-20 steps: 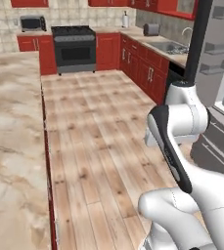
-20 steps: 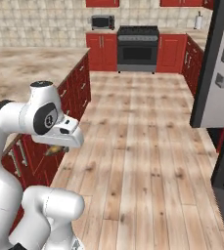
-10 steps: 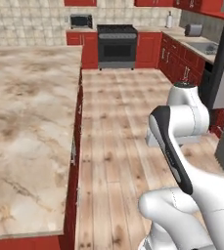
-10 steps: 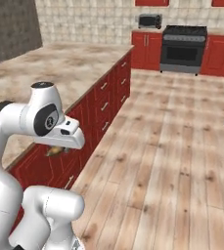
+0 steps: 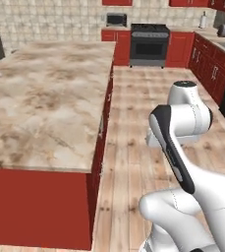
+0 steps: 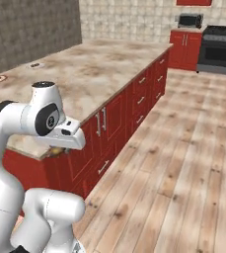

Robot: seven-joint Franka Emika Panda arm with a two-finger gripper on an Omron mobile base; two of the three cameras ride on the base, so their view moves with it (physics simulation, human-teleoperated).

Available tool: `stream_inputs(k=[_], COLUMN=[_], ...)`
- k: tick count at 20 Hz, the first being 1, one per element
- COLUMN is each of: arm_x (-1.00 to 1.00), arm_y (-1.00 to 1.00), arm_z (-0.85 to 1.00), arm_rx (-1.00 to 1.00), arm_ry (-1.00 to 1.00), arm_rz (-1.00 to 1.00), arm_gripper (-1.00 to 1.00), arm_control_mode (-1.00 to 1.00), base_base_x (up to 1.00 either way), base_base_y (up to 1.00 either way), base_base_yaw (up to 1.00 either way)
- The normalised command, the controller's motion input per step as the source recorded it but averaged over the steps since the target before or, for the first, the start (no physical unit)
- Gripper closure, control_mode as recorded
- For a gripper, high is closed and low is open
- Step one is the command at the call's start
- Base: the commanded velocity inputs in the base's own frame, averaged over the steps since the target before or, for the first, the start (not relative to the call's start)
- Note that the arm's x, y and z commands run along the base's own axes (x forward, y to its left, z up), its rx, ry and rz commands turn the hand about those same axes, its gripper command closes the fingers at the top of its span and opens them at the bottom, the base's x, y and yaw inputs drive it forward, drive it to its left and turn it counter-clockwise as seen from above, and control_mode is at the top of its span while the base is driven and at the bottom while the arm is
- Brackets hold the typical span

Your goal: Pick up the banana and apple from the fridge and place one fruit on each plate on the dining counter.

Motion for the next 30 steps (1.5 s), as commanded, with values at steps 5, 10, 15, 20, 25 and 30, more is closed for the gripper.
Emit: stream_inputs(k=[5,10,15,20,25,30], arm_x=[0.0,0.0,0.0,0.0,0.0,0.0], arm_y=[0.0,0.0,0.0,0.0,0.0,0.0], arm_z=[0.0,0.0,0.0,0.0,0.0,0.0], arm_rx=[0.0,0.0,0.0,0.0,0.0,0.0], arm_ry=[0.0,0.0,0.0,0.0,0.0,0.0], arm_rz=[0.0,0.0,0.0,0.0,0.0,0.0], arm_gripper=[1.0,1.0,1.0,1.0,1.0,1.0], arm_control_mode=[1.0,1.0,1.0,1.0,1.0,1.0], base_base_x=[-0.49,-0.27,0.04,0.39,0.51,0.6], base_base_y=[1.0,1.0,0.98,1.0,1.0,1.0], base_base_yaw=[0.41,0.38,0.1,0.0,-0.03,-0.12])
